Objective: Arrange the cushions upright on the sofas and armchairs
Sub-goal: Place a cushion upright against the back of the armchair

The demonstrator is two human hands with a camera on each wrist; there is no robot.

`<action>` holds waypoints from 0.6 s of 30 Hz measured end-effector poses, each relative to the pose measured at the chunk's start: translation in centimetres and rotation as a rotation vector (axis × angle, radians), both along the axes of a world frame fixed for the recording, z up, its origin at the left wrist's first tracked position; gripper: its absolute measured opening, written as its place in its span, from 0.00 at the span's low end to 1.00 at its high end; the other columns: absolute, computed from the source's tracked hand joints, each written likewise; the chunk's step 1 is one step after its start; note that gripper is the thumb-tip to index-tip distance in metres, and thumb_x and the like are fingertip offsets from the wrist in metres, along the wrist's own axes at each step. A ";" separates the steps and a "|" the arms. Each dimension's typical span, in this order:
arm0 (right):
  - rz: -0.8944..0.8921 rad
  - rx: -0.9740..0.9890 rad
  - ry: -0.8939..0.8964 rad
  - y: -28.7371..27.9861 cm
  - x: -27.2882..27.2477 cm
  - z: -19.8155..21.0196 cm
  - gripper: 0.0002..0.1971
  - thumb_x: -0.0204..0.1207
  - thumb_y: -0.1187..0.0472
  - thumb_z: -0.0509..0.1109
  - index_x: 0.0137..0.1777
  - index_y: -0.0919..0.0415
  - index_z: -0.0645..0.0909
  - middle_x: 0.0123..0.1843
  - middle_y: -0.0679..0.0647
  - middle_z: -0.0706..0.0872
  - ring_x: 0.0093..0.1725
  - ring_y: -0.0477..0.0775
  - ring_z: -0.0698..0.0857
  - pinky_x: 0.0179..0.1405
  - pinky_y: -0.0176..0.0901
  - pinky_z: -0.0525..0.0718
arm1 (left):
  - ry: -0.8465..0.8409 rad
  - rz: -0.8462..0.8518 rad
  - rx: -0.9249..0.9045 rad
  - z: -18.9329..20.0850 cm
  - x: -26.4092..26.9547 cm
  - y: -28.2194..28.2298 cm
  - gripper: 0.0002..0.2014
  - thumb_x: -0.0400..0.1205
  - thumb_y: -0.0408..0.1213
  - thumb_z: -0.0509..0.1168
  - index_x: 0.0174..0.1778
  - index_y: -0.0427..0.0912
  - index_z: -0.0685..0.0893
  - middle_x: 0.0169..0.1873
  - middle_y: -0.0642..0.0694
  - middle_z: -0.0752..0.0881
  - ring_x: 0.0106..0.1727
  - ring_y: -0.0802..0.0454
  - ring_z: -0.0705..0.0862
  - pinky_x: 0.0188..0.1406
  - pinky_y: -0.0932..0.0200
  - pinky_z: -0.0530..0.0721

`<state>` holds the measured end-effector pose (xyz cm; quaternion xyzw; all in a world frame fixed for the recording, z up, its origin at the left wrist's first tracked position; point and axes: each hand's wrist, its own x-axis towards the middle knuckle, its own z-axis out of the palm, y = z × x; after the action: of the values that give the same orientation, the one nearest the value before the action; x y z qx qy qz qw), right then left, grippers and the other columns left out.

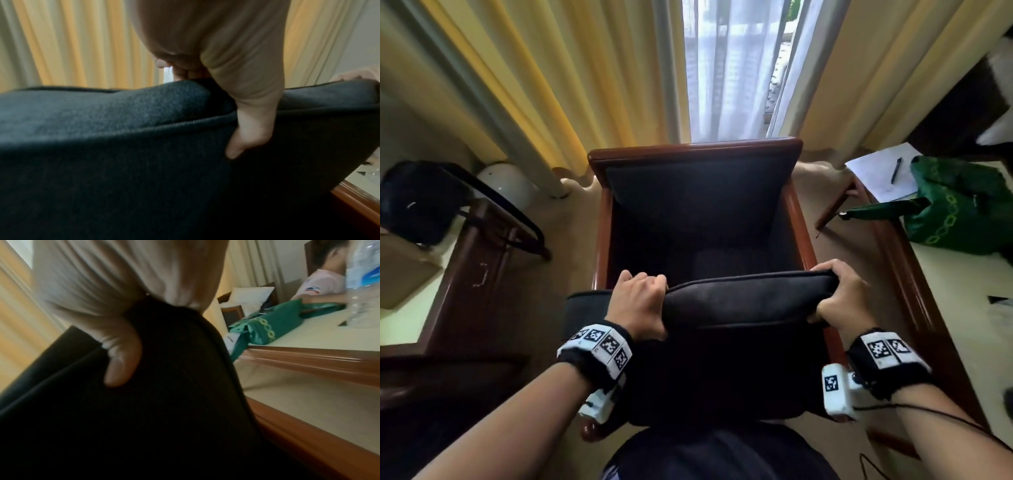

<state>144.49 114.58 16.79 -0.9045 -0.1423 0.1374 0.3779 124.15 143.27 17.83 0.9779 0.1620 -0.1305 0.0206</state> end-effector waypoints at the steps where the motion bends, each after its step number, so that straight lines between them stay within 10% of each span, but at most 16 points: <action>1: -0.029 -0.021 -0.007 -0.6 -0.2 -1.0 0.37 0.37 0.81 0.76 0.44 0.45 0.83 0.48 0.50 0.86 0.50 0.58 0.84 0.49 0.43 0.81 | -0.006 0.009 -0.018 -0.9 0.3 -0.6 0.30 0.53 0.55 0.76 0.48 0.48 0.80 0.42 0.52 0.86 0.49 0.47 0.84 0.47 0.52 0.66; 9: -0.267 0.142 0.190 -1.9 -1.4 -3.9 0.34 0.53 0.81 0.68 0.58 0.51 0.84 0.63 0.50 0.83 0.64 0.52 0.79 0.72 0.50 0.77 | 0.008 0.268 -0.295 -2.9 -2.3 0.1 0.49 0.51 0.75 0.67 0.72 0.63 0.75 0.67 0.60 0.75 0.73 0.52 0.70 0.64 0.47 0.67; 13: -0.559 0.202 0.264 -0.6 -1.7 -3.8 0.13 0.76 0.61 0.69 0.60 0.54 0.84 0.58 0.57 0.86 0.64 0.66 0.83 0.65 0.53 0.77 | -0.165 0.666 -0.350 -3.5 -6.6 2.6 0.36 0.65 0.73 0.71 0.67 0.63 0.79 0.68 0.58 0.75 0.76 0.50 0.67 0.69 0.37 0.67; 18: -0.583 -0.119 0.256 0.4 -2.8 -4.4 0.26 0.82 0.42 0.59 0.71 0.61 0.73 0.70 0.69 0.81 0.69 0.74 0.78 0.71 0.63 0.72 | -0.363 1.286 -0.767 -5.5 -9.5 4.7 0.30 0.71 0.68 0.71 0.66 0.60 0.77 0.67 0.38 0.83 0.62 0.38 0.83 0.60 0.44 0.82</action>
<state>141.70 114.93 12.40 -0.9031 0.1799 0.1438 0.3624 114.61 147.97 12.33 0.6217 0.6362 0.0225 0.4563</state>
